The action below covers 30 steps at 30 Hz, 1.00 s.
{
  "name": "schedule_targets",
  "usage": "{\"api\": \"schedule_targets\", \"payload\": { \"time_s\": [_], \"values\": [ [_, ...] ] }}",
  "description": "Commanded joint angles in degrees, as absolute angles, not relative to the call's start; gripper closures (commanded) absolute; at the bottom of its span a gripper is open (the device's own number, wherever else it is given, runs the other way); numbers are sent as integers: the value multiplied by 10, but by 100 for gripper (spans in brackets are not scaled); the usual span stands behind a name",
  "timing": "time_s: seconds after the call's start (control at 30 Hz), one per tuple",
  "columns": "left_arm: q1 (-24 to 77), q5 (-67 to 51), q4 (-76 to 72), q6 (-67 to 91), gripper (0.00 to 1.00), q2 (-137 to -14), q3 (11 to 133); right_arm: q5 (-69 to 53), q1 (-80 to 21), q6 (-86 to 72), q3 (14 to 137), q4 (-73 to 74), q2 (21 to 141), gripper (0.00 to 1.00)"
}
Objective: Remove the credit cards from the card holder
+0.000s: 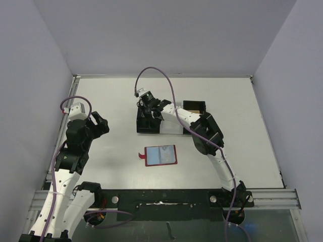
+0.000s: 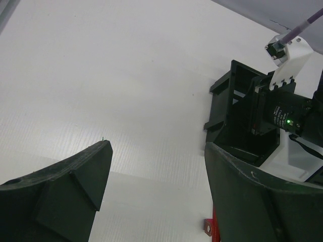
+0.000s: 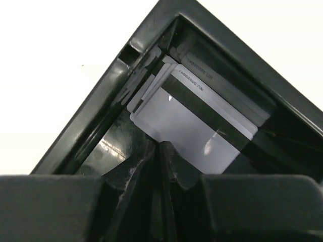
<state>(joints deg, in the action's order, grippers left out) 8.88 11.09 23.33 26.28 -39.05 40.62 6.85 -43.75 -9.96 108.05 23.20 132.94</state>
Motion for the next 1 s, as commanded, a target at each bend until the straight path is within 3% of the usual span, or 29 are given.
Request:
{"api": "schedule_targets", "payload": {
  "time_s": [0.0,0.5,0.8,0.97],
  "values": [
    [86,105,204,253,26,-385,410,75,-437,-106,1114,232,1356,88],
    [83,102,204,253,26,-383,410,173,-454,-72,1116,222,1374,82],
    [83,102,204,253,26,-381,409,161,-457,-71,1101,217,1357,78],
    [82,100,204,253,26,-385,409,133,-463,-67,1085,196,1317,71]
  ]
}}
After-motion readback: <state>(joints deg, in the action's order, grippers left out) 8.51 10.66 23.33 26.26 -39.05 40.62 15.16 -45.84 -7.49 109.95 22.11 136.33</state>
